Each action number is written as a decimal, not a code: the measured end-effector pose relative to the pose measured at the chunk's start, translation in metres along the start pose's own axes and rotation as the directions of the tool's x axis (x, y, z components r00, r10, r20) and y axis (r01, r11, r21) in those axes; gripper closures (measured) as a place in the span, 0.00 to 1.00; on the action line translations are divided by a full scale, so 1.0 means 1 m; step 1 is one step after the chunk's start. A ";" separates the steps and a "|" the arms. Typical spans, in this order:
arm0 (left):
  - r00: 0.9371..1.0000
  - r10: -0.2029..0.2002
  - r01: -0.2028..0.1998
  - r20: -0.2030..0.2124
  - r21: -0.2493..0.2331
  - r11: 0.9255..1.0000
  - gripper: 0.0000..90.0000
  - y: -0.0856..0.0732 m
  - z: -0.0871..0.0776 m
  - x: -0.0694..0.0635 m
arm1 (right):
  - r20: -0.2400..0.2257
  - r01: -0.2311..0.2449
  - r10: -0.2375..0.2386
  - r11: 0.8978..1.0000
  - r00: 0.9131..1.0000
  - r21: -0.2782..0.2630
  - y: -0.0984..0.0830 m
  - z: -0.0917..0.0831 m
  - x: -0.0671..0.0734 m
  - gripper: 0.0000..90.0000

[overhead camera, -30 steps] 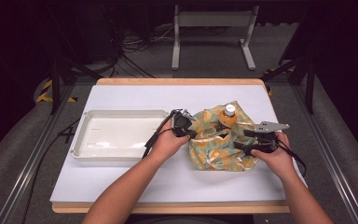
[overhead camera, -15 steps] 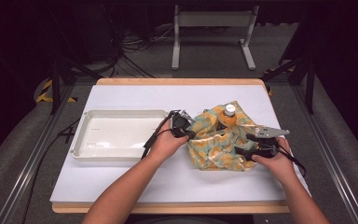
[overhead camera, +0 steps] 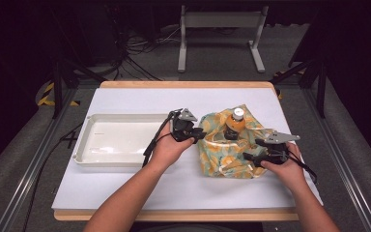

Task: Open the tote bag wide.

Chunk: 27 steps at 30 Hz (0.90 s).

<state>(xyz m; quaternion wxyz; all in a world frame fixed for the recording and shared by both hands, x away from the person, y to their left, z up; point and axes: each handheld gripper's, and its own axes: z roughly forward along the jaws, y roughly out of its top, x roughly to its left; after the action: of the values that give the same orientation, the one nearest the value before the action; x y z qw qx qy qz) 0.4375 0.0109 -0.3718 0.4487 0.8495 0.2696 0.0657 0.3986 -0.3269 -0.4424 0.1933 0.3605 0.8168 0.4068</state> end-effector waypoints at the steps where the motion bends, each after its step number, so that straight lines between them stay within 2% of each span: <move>1: 1.000 0.000 0.000 0.000 0.000 1.000 0.84 0.000 0.000 0.000 | 0.000 0.000 0.000 1.000 1.000 0.000 0.000 0.000 0.000 0.25; 8: 0.998 0.046 -0.044 0.032 -0.065 0.997 0.83 0.014 -0.006 -0.021 | 0.000 -0.003 0.003 1.000 1.000 -0.007 0.000 0.000 0.000 0.25; 10: 0.998 0.055 -0.052 0.039 -0.067 0.996 0.84 0.016 -0.004 -0.023 | 0.001 -0.002 0.002 1.000 1.000 -0.007 0.000 0.000 0.000 0.25; 13: 0.995 0.074 -0.070 0.065 -0.064 0.995 0.85 0.020 0.007 -0.033 | 0.001 -0.001 0.001 1.000 1.000 -0.011 0.000 -0.001 0.000 0.25; 20: 0.992 0.041 -0.035 0.121 -0.046 0.998 0.85 0.008 0.037 -0.046 | -0.003 -0.006 0.006 1.000 1.000 -0.021 -0.001 -0.002 0.000 0.25; 23: 0.992 0.041 -0.039 0.119 -0.022 0.999 0.85 0.001 0.047 -0.050 | -0.003 -0.011 0.011 0.999 1.000 -0.030 -0.001 -0.003 0.000 0.24; 27: 0.991 0.014 -0.016 0.131 0.016 1.000 0.84 -0.010 0.057 -0.051 | -0.006 -0.013 0.013 0.999 1.000 -0.046 -0.001 -0.005 0.000 0.24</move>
<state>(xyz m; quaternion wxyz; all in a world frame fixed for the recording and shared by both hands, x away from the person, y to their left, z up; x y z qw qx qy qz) 0.4103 -0.0526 -0.4071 0.4576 0.8578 0.2338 0.0111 0.3952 -0.3296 -0.4400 0.1963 0.3601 0.8054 0.4279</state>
